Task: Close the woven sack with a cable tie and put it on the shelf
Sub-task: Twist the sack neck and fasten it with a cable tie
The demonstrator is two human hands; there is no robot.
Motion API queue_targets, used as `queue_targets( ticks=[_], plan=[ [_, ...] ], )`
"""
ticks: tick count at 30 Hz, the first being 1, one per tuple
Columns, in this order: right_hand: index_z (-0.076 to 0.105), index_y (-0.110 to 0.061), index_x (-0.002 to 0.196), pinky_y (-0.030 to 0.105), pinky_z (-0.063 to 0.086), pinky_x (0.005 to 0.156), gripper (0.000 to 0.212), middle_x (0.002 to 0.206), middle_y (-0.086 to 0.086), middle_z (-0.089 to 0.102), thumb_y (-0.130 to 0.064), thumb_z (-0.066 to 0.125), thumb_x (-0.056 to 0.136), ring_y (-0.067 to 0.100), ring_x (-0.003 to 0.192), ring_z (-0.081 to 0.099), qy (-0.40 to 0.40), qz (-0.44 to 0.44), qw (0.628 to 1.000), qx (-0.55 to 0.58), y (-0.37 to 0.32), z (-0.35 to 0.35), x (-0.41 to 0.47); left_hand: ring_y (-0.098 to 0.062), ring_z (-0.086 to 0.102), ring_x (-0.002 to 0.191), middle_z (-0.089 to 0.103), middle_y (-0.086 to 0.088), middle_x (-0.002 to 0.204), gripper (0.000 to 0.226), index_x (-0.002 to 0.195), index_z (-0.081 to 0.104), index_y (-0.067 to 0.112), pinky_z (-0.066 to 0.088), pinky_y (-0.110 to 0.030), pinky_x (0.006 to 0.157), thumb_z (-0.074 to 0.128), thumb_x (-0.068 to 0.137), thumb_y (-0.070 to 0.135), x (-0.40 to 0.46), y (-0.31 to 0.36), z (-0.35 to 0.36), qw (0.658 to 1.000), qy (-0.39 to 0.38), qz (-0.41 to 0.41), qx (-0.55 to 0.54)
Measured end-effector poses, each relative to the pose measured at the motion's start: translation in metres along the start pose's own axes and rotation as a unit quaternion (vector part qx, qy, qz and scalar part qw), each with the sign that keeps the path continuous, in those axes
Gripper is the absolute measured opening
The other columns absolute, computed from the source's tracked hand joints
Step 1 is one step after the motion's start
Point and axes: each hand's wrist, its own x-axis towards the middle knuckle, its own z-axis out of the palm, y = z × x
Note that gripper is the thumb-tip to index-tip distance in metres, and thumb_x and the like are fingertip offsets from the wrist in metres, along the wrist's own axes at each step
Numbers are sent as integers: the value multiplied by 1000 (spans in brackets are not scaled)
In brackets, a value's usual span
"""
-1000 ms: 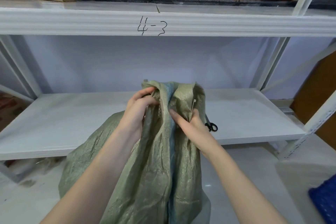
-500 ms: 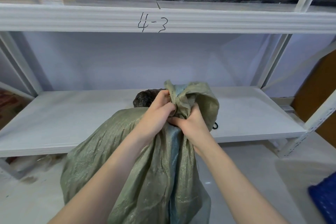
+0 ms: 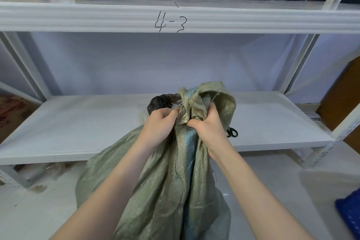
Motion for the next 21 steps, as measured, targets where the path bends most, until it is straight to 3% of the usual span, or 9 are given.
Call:
queue_targets(
  ticks=[2,4,7,9,12,14,17,19,21],
  plan=[
    [44,-22,106,43,50,94,45,98,-3,63,6,62,76,17,96,62,-1,-2,1000,1,-2,3,0,-13,46,59,49,4,61,25,67,51,19,40,-19,52,50,91,16,0,4,-2,995,25,-1,-98],
    [43,-21,108,42,50,93,45,100,-3,62,2,65,76,16,97,62,-2,6,1000,-2,-4,5,-1,-10,53,63,58,3,69,23,75,55,21,43,-10,50,50,90,4,0,7,-4,982,43,-16,-185],
    [39,-21,114,43,49,95,53,108,-2,60,-13,73,74,17,102,60,-6,43,999,-22,-3,4,1,-21,57,70,63,-7,78,29,78,54,17,49,-28,63,44,83,-9,2,7,-8,953,50,-41,-296],
    [33,-23,125,42,47,98,73,116,-4,59,-34,78,68,16,107,59,-30,81,996,-29,0,3,2,-24,56,70,60,-10,76,26,78,53,13,48,-33,65,40,79,-11,4,7,-9,939,39,-54,-338],
    [26,-29,137,41,44,103,112,125,-8,57,-70,76,45,14,115,56,-68,124,989,-42,6,7,3,-26,58,75,61,-14,84,25,90,56,7,49,-32,67,37,77,-1,-1,11,-10,916,-33,-60,-395],
    [30,-26,139,40,44,103,124,126,-10,59,-78,75,35,12,116,57,-83,125,988,-35,7,10,3,-23,63,77,65,-12,89,31,97,60,6,52,-29,69,34,80,8,-3,12,-9,897,-87,-45,-432],
    [42,-22,133,38,49,98,107,119,-5,66,-63,83,44,12,108,63,-77,107,991,12,7,11,1,-17,69,79,73,-5,86,35,93,67,11,55,-27,70,32,89,18,-5,12,-5,892,-125,-43,-431],
    [49,-19,126,37,52,93,72,112,0,68,-33,83,64,13,102,66,-56,81,994,37,8,10,0,-17,70,86,75,-2,88,36,92,69,15,55,-27,73,34,92,22,-6,12,-2,922,-109,-47,-368],
    [52,-15,121,41,54,91,54,109,6,69,-9,75,72,18,100,67,-29,67,996,51,9,10,0,-22,66,95,72,-7,95,32,93,67,13,50,-33,82,36,90,22,-3,10,0,970,-79,12,-229]
  ],
)
